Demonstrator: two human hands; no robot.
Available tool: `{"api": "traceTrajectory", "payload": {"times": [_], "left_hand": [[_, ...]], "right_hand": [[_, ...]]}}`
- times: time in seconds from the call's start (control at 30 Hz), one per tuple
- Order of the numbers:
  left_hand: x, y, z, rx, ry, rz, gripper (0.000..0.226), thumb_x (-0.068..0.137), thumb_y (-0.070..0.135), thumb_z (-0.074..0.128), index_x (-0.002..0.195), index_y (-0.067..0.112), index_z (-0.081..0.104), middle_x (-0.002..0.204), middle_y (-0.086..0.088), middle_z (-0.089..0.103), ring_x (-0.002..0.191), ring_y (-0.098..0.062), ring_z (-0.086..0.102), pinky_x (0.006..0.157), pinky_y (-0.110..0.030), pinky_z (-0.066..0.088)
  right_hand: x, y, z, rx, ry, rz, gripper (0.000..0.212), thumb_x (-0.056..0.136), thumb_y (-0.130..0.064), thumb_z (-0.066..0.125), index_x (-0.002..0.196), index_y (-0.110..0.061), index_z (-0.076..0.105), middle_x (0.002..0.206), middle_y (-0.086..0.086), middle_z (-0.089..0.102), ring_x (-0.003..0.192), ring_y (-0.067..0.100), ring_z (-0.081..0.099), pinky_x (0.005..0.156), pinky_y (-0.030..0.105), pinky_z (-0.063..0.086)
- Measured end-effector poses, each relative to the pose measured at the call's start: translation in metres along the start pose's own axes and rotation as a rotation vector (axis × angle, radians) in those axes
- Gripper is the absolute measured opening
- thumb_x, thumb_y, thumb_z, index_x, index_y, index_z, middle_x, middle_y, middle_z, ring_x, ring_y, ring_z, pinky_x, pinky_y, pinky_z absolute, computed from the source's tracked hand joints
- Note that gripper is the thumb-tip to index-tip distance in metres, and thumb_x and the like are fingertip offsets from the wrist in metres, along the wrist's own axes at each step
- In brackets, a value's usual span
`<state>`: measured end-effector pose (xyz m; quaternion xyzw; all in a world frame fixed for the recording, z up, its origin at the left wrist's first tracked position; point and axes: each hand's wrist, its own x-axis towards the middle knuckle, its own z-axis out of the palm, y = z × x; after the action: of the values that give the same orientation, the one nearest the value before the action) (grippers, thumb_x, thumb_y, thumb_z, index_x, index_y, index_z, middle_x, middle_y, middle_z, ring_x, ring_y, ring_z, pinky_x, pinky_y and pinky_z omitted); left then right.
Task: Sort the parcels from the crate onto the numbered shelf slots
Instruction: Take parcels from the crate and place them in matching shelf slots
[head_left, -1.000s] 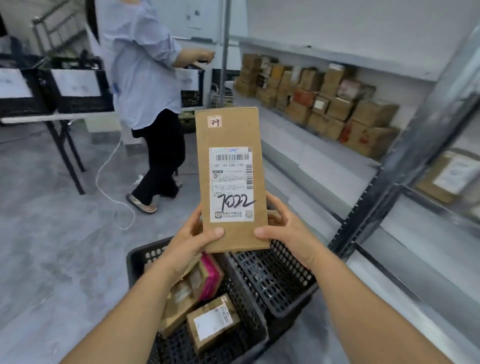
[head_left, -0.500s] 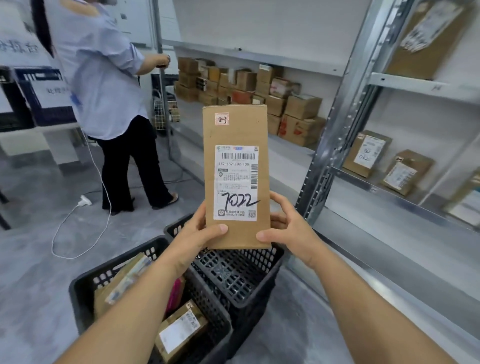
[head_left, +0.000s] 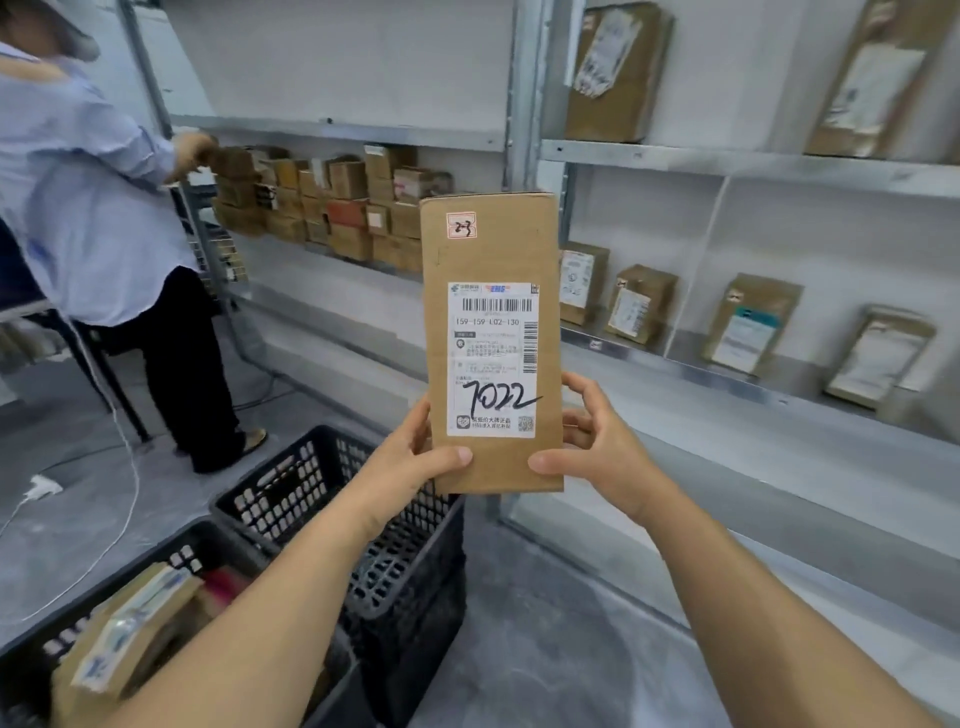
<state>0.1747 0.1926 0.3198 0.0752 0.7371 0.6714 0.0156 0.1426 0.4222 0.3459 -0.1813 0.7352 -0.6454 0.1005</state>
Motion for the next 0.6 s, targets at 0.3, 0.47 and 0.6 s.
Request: {"api": "traceTrajectory", "payload": {"times": [0.3, 0.47, 0.6], "left_hand": [[0.039, 0.023, 0.158, -0.009, -0.210, 0.045, 0.079, 0.061, 0.035, 0.068, 0.136, 0.035, 0.042, 0.123, 0.016, 0.064, 0.114, -0.007, 0.060, 0.091, -0.026, 0.048], [0.057, 0.033, 0.248, 0.030, -0.301, 0.114, 0.074, 0.066, 0.029, 0.069, 0.135, 0.036, 0.043, 0.116, 0.023, 0.065, 0.107, 0.004, 0.060, 0.086, -0.015, 0.045], [0.070, 0.036, 0.305, 0.080, -0.378, 0.146, 0.086, 0.065, 0.046, 0.070, 0.142, 0.035, 0.035, 0.133, 0.011, 0.057, 0.117, -0.003, 0.057, 0.092, -0.030, 0.048]], "right_hand": [[-0.095, 0.005, -0.138, -0.036, 0.210, 0.007, 0.093, 0.056, -0.010, 0.080, 0.123, -0.058, 0.036, 0.114, 0.002, 0.063, 0.108, 0.012, 0.062, 0.078, 0.023, 0.055], [-0.149, 0.011, -0.210, -0.094, 0.364, -0.012, 0.100, 0.067, 0.008, 0.079, 0.137, -0.047, 0.034, 0.115, 0.002, 0.061, 0.110, 0.008, 0.060, 0.075, 0.020, 0.055], [-0.190, 0.018, -0.257, -0.127, 0.496, -0.005, 0.101, 0.067, 0.008, 0.078, 0.140, -0.046, 0.033, 0.117, 0.002, 0.061, 0.114, 0.009, 0.058, 0.083, 0.022, 0.054]]}}
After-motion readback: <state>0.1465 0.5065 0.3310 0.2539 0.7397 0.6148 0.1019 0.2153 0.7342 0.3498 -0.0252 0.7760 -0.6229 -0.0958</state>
